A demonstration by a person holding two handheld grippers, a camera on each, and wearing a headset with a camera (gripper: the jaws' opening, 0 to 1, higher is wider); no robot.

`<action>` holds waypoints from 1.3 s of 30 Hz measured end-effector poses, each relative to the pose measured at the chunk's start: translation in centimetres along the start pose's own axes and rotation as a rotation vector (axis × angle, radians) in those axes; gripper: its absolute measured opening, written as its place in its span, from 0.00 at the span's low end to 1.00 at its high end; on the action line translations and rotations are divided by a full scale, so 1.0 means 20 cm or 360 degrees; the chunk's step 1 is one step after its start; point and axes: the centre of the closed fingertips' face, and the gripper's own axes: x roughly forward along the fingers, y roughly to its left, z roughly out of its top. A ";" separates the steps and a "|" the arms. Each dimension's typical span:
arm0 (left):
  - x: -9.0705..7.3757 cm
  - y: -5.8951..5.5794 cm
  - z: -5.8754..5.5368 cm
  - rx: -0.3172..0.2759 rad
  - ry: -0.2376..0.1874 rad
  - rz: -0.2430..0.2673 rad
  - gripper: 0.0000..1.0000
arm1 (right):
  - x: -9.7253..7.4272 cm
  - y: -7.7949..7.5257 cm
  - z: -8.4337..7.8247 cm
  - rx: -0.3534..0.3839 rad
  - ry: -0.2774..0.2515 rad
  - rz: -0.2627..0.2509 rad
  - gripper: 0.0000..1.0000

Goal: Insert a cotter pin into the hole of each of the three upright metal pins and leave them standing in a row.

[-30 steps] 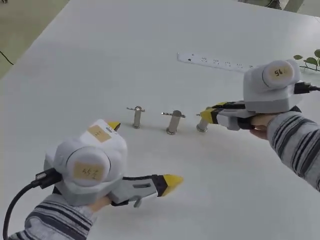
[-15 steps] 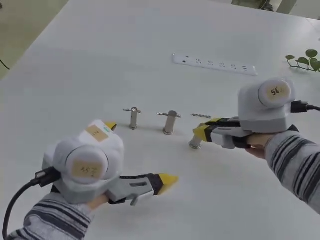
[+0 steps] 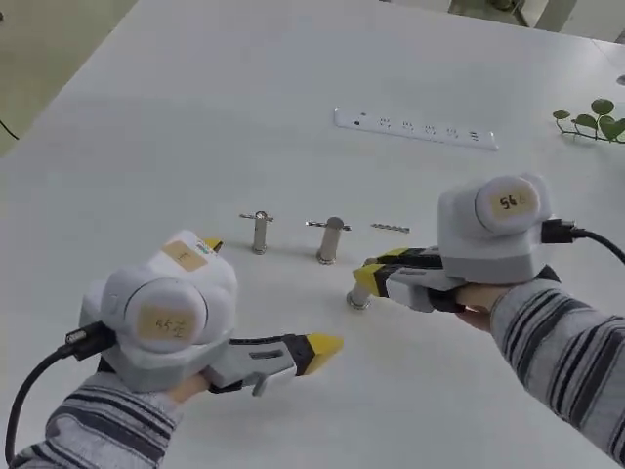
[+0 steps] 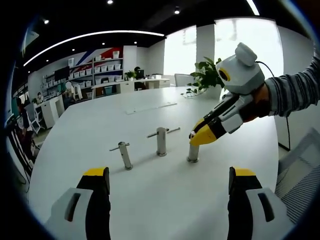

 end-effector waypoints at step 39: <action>0.00 0.01 -0.02 -0.0014 0.0017 0.0015 0.99 | 0.00 0.03 -0.04 -0.0120 -0.0014 -0.0053 0.14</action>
